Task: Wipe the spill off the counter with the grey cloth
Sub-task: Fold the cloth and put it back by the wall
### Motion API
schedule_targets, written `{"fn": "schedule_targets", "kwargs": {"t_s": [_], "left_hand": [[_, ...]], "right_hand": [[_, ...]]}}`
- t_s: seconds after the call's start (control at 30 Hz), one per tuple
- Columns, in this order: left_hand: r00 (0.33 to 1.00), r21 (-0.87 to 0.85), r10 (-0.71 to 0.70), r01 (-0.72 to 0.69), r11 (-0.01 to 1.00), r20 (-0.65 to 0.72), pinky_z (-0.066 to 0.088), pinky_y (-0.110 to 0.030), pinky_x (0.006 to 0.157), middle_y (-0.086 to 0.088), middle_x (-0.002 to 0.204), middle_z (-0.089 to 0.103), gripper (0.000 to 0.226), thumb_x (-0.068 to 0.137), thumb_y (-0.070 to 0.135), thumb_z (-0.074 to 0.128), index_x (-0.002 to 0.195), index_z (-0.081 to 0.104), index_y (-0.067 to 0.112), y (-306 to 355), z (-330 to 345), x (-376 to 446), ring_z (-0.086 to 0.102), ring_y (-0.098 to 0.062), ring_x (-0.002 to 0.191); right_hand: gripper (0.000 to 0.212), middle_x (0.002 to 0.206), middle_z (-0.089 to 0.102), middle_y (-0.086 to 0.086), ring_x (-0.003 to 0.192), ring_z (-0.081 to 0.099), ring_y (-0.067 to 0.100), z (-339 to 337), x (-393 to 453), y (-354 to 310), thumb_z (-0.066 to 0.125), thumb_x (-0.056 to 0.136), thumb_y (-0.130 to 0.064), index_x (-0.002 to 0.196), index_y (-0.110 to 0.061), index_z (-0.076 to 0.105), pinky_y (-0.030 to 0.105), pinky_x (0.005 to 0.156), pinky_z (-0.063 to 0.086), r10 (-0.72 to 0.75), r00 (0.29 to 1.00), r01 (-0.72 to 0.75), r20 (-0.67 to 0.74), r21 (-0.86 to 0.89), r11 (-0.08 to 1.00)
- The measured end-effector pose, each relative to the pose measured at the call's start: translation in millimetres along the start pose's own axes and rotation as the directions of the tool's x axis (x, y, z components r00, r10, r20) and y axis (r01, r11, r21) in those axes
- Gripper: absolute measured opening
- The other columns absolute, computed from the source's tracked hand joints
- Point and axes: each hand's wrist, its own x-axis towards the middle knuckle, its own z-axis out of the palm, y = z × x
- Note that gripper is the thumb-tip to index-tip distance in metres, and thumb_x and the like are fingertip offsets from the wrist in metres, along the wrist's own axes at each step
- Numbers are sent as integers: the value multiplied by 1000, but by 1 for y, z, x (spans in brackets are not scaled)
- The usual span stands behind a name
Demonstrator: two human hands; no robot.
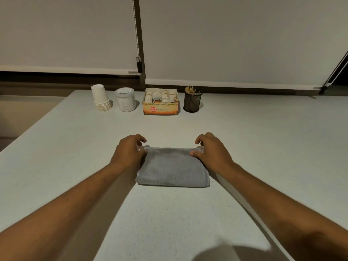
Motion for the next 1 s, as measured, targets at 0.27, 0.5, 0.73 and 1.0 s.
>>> {"fn": "schedule_targets", "kwargs": {"t_s": [0.27, 0.5, 0.73, 1.0], "left_hand": [[987, -277, -125, 93, 956, -99, 47, -23, 66, -1, 97, 72, 12, 98, 26, 74, 110, 70, 24, 3, -19, -71, 69, -8, 66], [746, -723, -276, 662, 198, 607, 65, -53, 90, -23, 103, 73, 28, 100, 13, 69, 124, 61, 1, 47, 12, -151, 79, -32, 87], [793, -802, -138, 597, -8, 593, 65, -35, 86, -15, 104, 83, 38, 101, 39, 66, 115, 75, 5, 69, 11, -133, 78, -17, 83], [796, -794, -220, 596, 123, 564, 65, -38, 64, -25, 101, 82, 31, 94, 17, 73, 122, 72, 2, 53, 9, -118, 82, -36, 85]], "right_hand": [[46, 116, 65, -14, 103, 58, 6, -16, -69, -30, 71, 87, -56, 126, -31, 69, 28, 80, 53, -410, 844, 469, 345, -105, 877], [13, 84, 62, -3, 74, 54, 17, -6, -65, -50, 53, 88, -24, 87, -19, 65, 34, 57, 47, -432, 860, 500, 270, -280, 820], [21, 59, 53, -5, 53, 51, 14, -16, -83, -100, 55, 79, -35, 63, -21, 54, 31, 49, 39, -318, 942, 323, 107, -30, 946], [32, 64, 66, -14, 64, 65, 6, -10, -141, -140, 58, 93, -49, 73, -27, 71, 16, 54, 45, -96, 993, 84, 61, 176, 981]]}}
